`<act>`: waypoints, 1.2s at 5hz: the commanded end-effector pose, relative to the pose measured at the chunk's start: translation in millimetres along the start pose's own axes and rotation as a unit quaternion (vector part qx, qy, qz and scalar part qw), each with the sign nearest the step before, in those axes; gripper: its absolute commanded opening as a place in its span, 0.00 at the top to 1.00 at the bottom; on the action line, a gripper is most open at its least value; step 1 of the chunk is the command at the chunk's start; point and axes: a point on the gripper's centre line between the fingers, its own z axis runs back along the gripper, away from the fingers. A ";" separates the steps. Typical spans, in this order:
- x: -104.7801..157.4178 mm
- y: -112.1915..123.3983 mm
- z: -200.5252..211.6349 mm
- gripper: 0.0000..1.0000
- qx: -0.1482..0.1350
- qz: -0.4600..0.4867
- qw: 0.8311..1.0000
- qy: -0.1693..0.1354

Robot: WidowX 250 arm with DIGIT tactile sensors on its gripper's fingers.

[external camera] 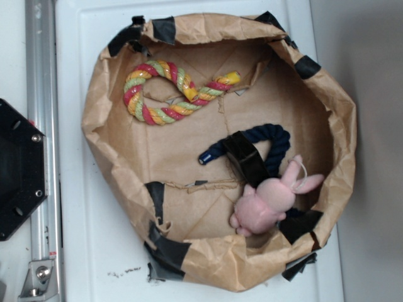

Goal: Grab the multicolored rope.

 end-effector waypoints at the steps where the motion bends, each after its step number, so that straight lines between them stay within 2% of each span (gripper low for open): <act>1: 0.0 0.0 0.0 0.00 0.000 0.000 1.000 0.000; 2: 47.8 26.4 -31.2 0.00 0.015 -0.058 0.998 -0.009; 3: 95.3 41.6 -75.6 0.00 0.031 -0.112 0.993 0.009; 4: 127.2 56.9 -132.4 0.00 0.065 -0.196 0.977 0.057; 5: 128.0 62.2 -161.5 0.00 0.057 -0.260 0.962 0.067; 6: 114.9 46.8 -188.0 0.00 0.072 -0.373 0.923 0.062</act>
